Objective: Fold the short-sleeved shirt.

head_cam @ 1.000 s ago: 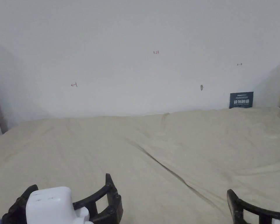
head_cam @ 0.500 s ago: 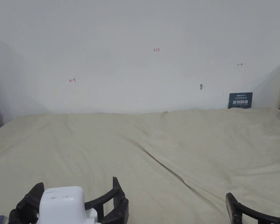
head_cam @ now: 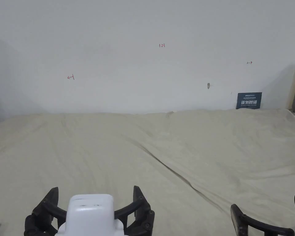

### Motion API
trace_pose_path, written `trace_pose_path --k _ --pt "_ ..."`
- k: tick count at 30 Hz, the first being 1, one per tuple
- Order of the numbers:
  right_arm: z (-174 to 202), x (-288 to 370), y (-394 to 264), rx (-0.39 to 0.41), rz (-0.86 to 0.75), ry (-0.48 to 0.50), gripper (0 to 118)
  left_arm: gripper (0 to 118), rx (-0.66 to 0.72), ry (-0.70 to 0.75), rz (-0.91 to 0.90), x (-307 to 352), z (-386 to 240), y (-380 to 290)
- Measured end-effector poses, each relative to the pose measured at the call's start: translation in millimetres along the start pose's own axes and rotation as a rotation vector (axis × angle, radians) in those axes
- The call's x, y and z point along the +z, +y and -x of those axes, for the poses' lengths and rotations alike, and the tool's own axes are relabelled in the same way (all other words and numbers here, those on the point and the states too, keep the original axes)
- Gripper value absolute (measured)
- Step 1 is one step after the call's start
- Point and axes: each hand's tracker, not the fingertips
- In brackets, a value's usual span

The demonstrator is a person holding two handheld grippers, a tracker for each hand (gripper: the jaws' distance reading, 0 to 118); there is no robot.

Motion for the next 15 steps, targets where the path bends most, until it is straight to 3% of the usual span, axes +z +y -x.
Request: trace_pose_path --k 2,10,15 --pt "0.9 -0.8 0.4 -0.005 0.003 0.004 109 118 0.025 -0.055 0.05 -2.6 0.8 -0.7" --pt "2.9 -1.9 1.0 -0.005 0.01 0.015 109 118 0.197 -0.05 0.174 -6.0 8.4 0.2" --pt "3.1 -1.9 -0.4 -0.008 0.013 0.016 109 118 0.115 -0.057 0.156 -5.5 5.2 -0.5"
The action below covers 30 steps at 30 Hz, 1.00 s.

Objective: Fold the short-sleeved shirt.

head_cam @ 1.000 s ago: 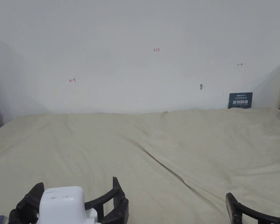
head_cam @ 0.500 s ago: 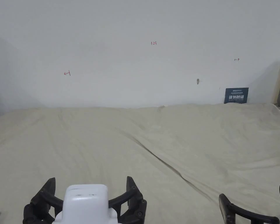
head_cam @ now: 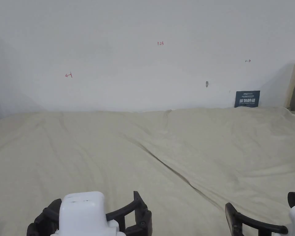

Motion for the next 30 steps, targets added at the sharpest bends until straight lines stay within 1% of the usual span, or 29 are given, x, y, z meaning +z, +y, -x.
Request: trace_pose_path --k 3,8,14,19,25,30 --pt "0.2 -0.5 -1.0 -0.008 0.008 0.001 109 118 -0.014 0.01 -0.006 2.2 -2.5 -0.1" --pt "0.0 -1.7 -1.9 -0.014 0.012 0.008 109 118 0.042 0.012 0.03 0.8 0.5 4.6" --pt "0.2 -3.7 -1.5 -0.024 0.014 0.012 109 118 0.008 0.047 0.062 -1.5 -2.1 5.9" --pt "1.6 -4.5 -2.4 -0.021 0.021 0.016 109 118 0.009 0.019 0.075 -1.1 -1.5 4.3" --pt "2.6 -3.4 -2.2 -0.02 0.025 0.017 109 118 -0.043 -0.017 0.079 0.3 -2.5 1.9" --pt "3.6 -3.7 -2.0 -0.019 0.031 0.015 109 118 -0.03 -0.029 0.086 -0.3 -1.4 0.8"
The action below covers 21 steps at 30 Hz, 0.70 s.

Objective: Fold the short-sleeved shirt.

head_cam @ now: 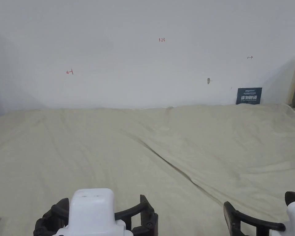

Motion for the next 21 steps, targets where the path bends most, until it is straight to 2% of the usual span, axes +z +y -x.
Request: trace_pose_path --k 9,12,21 --pt "3.6 -0.2 -0.2 0.009 0.005 0.011 109 118 0.008 0.052 0.053 -5.2 2.1 1.3" --pt "3.8 -0.7 -0.7 0.003 0.009 0.014 109 118 0.079 0.032 0.082 -4.5 8.0 4.3" --pt "4.8 -0.5 1.3 0.009 0.005 0.014 109 118 0.102 0.006 0.114 -8.3 6.9 4.0"
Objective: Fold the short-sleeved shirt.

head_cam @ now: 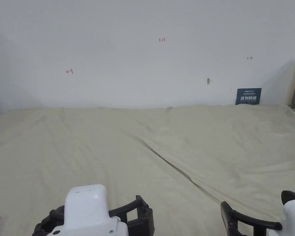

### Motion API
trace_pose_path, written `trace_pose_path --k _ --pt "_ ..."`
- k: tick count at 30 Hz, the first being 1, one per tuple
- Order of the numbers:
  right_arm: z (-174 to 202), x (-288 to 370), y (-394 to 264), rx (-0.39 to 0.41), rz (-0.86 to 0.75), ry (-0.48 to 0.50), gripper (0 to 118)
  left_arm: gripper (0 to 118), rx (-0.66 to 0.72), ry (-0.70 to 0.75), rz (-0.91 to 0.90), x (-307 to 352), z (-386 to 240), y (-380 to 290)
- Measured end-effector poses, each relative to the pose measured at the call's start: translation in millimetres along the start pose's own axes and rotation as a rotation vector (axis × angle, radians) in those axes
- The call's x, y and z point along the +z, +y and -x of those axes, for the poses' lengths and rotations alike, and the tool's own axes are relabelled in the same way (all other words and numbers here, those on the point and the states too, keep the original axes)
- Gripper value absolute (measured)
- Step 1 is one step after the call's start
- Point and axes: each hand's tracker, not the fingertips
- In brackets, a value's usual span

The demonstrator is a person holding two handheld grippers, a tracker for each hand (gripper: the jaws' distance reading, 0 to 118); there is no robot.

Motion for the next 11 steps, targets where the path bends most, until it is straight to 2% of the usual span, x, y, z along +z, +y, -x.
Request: trace_pose_path --k 6,11 --pt "0.2 -0.5 0.3 0.007 -0.001 0.002 109 118 -0.062 0.054 -0.039 1.7 -4.5 -2.0" --pt "0.8 -0.9 0.0 0.009 -0.001 0.003 109 118 -0.048 0.05 -0.033 0.5 -2.0 -0.4"
